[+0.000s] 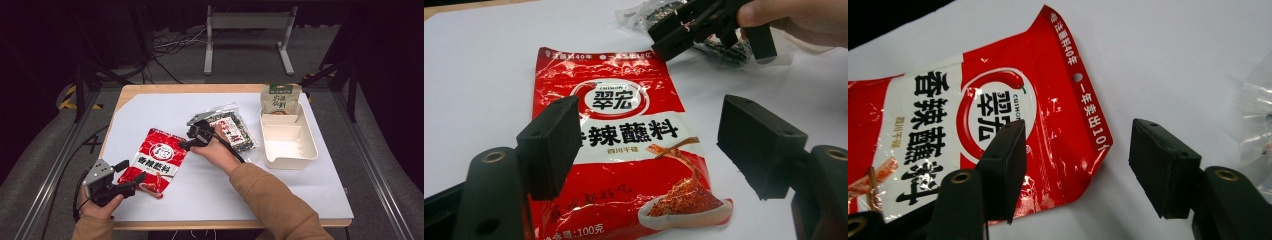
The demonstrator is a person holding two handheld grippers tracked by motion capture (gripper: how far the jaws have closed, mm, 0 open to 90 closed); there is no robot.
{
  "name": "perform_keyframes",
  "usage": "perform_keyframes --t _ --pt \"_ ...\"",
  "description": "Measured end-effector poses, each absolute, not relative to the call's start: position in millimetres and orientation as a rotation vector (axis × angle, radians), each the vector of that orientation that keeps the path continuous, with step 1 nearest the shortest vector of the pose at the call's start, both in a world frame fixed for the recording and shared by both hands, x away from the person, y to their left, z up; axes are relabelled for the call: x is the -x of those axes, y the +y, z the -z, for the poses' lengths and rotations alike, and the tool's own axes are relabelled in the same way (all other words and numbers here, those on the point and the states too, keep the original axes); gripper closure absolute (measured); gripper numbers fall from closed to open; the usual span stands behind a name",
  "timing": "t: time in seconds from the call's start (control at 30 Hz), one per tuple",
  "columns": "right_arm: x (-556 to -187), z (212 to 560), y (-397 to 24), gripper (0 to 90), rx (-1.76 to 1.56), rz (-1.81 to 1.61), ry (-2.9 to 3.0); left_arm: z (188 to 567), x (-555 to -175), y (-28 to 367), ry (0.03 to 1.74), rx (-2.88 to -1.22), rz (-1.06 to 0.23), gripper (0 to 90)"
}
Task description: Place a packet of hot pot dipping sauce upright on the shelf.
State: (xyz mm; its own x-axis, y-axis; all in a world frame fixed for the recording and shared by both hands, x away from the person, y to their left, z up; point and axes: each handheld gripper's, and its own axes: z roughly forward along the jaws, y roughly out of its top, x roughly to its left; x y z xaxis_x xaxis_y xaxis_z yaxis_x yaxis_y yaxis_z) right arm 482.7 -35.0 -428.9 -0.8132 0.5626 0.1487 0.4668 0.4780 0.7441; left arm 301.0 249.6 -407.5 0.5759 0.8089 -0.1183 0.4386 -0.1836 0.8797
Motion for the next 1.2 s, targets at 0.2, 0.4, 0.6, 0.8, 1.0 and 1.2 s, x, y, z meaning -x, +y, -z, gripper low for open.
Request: perform_keyframes --t 0.2,0.4,0.6,0.8,1.0,1.2 --pt "-486 436 -32 40.1 -0.916 -1.207 2.630 408 -301 250 1.020 -1.818 -0.465 25.7" --pt "-487 438 -30 39.8 -0.913 -1.172 2.658 408 -301 249 1.018 -1.822 -0.464 25.5" --pt "-489 438 -26 39.8 -0.902 -1.139 2.702 408 -301 249 1.018 -1.818 -0.465 25.5" --pt "-489 438 -22 40.3 -0.885 -1.106 2.738 408 -301 250 1.020 -1.817 -0.465 25.5" --pt "-489 436 -21 47.0 -0.877 -1.127 2.754 408 -302 250 1.022 -1.815 -0.465 25.3" --pt "-482 427 -19 54.8 -0.805 -1.187 2.766 408 -302 249 1.022 -1.816 -0.461 25.3"
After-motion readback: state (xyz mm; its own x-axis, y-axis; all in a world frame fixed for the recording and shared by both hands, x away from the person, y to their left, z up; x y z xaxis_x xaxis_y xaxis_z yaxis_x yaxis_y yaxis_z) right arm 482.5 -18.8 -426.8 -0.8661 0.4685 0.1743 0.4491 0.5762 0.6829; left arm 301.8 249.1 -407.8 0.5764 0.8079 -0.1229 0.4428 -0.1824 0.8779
